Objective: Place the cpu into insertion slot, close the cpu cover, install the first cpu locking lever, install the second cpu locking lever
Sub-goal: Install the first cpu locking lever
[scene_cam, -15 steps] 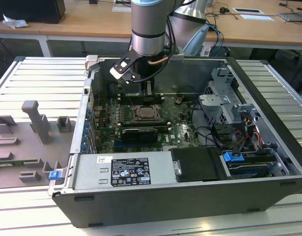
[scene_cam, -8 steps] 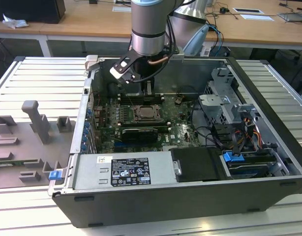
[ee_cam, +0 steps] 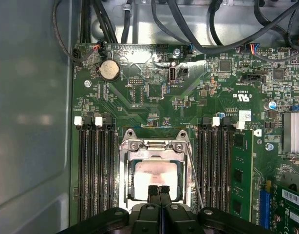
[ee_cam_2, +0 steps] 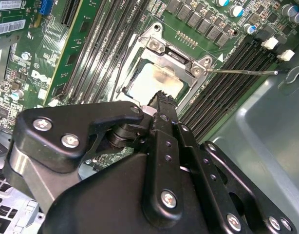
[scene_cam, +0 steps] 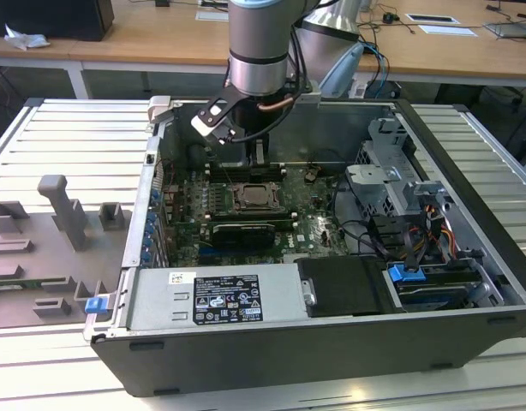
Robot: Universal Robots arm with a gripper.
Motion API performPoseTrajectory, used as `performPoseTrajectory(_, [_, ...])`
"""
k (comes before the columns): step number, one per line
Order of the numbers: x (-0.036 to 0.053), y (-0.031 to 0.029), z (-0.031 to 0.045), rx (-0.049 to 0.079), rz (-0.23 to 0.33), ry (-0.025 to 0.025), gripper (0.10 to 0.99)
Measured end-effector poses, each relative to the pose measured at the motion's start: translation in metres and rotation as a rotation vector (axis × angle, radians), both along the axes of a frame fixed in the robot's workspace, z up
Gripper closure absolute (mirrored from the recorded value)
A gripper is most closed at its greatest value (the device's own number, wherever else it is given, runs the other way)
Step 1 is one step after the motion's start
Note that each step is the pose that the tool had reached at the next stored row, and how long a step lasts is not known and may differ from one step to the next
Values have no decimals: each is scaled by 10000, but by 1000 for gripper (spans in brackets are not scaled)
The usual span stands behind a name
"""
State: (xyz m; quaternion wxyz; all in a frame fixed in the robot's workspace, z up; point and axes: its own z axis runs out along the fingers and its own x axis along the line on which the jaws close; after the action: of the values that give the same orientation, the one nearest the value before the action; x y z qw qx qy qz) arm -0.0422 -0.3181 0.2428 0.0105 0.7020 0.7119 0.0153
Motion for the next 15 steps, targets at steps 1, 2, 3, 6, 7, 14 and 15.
performPoseTrajectory(1, [0, 0, 3, 0, 0, 1, 980])
performPoseTrajectory(2, [0, 0, 7, -1, 0, 1, 980])
performPoseTrajectory(3, [0, 0, 9, 0, 0, 0, 980])
performPoseTrajectory(6, [0, 0, 15, 0, 0, 0, 980])
performPoseTrajectory(7, [0, 0, 18, -1, 1, 1, 980])
performPoseTrajectory(14, [0, 0, 89, 0, 0, 1, 980])
performPoseTrajectory(15, [0, 0, 100, 0, 0, 0, 980])
